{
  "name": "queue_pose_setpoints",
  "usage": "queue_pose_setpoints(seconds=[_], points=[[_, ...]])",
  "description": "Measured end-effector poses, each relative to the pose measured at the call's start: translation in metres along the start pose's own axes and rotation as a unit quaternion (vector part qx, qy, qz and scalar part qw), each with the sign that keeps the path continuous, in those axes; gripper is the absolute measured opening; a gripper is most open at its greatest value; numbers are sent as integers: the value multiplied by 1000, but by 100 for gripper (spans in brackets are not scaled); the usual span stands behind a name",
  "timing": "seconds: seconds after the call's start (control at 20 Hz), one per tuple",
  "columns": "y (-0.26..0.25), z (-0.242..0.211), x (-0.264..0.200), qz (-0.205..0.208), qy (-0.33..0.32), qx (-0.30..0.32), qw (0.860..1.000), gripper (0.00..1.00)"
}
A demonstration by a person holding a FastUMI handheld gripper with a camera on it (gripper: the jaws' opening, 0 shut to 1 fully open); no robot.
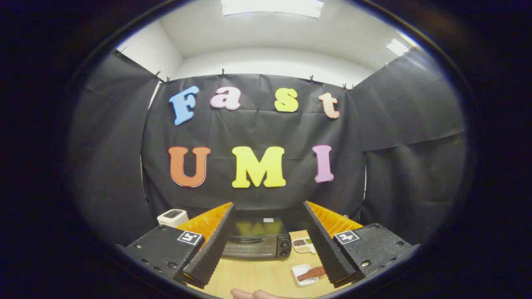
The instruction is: Open the toaster oven, put the food inside, and close the toaster oven door.
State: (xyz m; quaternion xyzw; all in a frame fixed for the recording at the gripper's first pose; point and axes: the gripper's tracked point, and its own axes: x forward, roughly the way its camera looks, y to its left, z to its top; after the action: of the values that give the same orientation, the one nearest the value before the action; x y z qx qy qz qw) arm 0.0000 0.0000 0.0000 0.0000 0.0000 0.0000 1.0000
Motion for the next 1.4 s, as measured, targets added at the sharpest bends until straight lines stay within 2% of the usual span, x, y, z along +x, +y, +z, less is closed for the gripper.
queue_pose_setpoints(seconds=[0.6,0.85,1.05,1.4], points=[[1,-17,24,-12,15,-14,1000,100],[25,-44,78,31,39,-12,999,100],[27,-91,138,19,70,-39,997,100],[52,-196,232,29,167,-14,985,100]])
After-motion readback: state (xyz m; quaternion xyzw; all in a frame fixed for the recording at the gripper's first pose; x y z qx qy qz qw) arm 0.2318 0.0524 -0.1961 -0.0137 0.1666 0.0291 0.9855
